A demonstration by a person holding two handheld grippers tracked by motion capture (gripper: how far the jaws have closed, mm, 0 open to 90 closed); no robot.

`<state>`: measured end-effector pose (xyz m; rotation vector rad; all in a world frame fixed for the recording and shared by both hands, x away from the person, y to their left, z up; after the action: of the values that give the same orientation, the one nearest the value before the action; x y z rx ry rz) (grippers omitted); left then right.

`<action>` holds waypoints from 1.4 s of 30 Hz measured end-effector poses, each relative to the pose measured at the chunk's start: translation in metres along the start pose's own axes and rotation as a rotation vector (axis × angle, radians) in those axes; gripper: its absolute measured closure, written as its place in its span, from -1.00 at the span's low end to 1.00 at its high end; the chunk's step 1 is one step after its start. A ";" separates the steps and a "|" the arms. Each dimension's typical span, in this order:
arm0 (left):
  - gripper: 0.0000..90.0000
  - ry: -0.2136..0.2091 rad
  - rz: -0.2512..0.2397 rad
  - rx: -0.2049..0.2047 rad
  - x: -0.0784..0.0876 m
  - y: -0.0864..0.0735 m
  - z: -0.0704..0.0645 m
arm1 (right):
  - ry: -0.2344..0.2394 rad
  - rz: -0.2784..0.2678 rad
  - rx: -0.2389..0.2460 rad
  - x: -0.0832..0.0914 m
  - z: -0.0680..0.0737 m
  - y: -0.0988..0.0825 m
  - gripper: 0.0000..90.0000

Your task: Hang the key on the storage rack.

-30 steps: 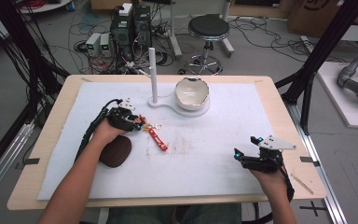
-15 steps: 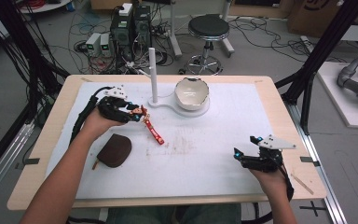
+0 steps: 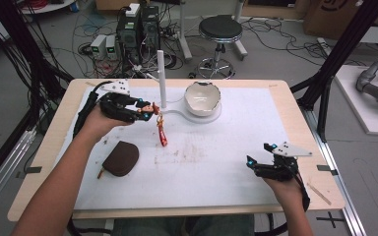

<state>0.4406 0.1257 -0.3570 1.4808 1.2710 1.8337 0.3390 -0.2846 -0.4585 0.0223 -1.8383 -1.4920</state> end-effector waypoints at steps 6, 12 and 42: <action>0.23 -0.009 -0.036 -0.021 0.007 0.023 -0.003 | 0.002 -0.001 -0.002 0.000 0.000 0.000 -0.59; 0.23 0.001 -0.061 -0.025 0.012 0.035 0.001 | 0.004 0.000 -0.002 0.000 -0.001 0.000 -0.59; 0.23 0.156 -0.080 -0.007 0.036 0.077 0.046 | 0.010 0.007 -0.004 -0.003 -0.001 -0.001 -0.59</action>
<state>0.4866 0.1355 -0.2724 1.2852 1.3741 1.9290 0.3415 -0.2847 -0.4607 0.0215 -1.8254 -1.4882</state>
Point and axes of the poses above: each handheld gripper's, and its own axes: x roughly backward along the jaws, y roughly out of its top, z roughly to its left, the point moved 7 cm from there along -x, roughly forward along the jaws, and after that the axes turned 1 degree about z, right-handed, at the moved point
